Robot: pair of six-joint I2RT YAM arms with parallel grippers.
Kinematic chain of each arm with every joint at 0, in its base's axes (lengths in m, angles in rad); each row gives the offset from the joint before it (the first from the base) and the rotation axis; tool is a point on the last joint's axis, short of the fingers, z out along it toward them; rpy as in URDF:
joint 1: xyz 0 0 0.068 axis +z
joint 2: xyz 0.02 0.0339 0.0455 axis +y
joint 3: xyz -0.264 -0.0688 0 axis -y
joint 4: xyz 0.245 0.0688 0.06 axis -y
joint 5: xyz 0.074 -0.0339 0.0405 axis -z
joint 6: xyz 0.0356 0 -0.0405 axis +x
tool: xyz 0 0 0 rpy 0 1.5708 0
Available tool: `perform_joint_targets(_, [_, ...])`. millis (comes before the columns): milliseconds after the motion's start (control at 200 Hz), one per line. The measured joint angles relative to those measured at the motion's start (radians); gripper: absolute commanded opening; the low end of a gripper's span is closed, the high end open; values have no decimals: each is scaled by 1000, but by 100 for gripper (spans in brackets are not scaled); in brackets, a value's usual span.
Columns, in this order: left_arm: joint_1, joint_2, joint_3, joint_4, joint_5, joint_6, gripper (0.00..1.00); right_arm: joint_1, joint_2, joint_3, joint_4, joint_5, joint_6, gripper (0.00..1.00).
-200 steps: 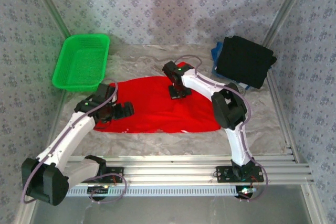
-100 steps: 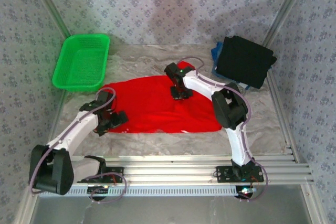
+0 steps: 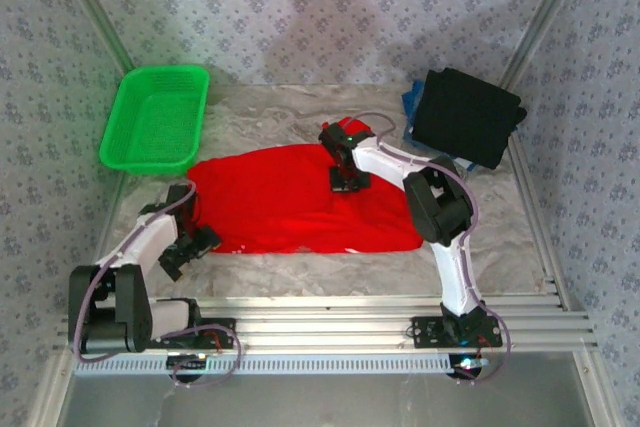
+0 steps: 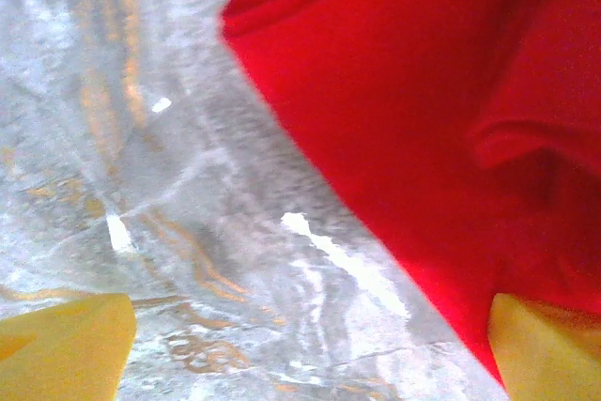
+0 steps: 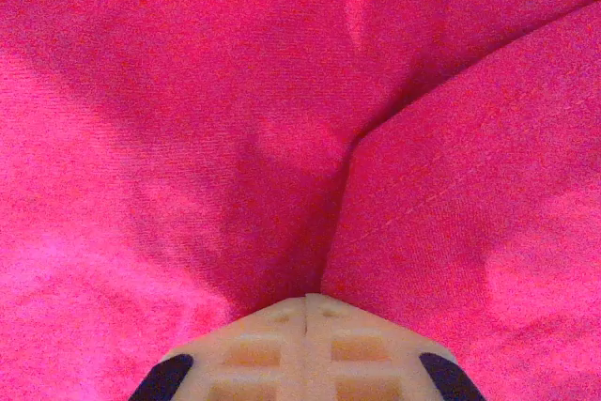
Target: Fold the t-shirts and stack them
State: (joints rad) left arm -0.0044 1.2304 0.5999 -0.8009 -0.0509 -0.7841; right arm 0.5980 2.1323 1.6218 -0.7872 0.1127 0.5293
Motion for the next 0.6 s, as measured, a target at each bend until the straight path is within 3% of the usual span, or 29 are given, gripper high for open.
perform_joint_targets(465, [80,-108,-14,-32,-31,-48,94,-29,-246,-188,193,-2,62,0])
perform_joint_targets(600, [5,-166,24,2,21,-44,96,-48,-261,-191,206,-19,64,24])
